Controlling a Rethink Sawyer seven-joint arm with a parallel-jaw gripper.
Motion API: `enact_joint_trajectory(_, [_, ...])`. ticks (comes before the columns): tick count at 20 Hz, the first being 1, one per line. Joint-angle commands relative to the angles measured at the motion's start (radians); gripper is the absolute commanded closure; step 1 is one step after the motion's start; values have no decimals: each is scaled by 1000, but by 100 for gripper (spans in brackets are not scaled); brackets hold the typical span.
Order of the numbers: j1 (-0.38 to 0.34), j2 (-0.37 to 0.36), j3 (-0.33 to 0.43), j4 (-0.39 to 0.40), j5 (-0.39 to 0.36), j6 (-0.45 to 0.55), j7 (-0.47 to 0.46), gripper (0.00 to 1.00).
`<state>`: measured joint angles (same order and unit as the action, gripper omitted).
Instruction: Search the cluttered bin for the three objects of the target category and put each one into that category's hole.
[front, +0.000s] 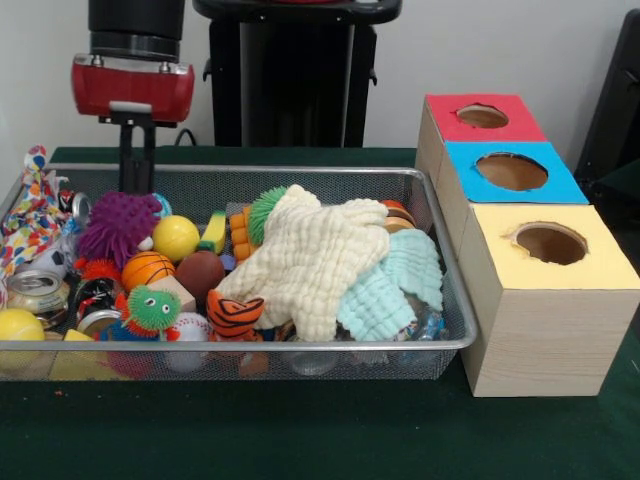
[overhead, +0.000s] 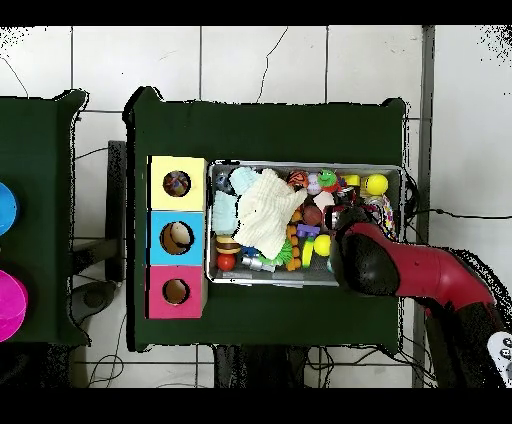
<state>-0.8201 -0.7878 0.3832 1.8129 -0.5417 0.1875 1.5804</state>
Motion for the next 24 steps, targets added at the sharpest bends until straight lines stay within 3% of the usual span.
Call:
enact_joint_trajectory(1, [-57, 45, 133, -92, -99, 134, -212, 100])
enact_joint_trajectory(11, [-107, 62, 160, -140, -168, 178, -230, 100])
enact_joint_trajectory(12, [-113, 58, 166, -136, -182, 178, -216, 0])
enact_joint_trajectory(24, [-132, 50, 148, -134, -223, 195, -195, 0])
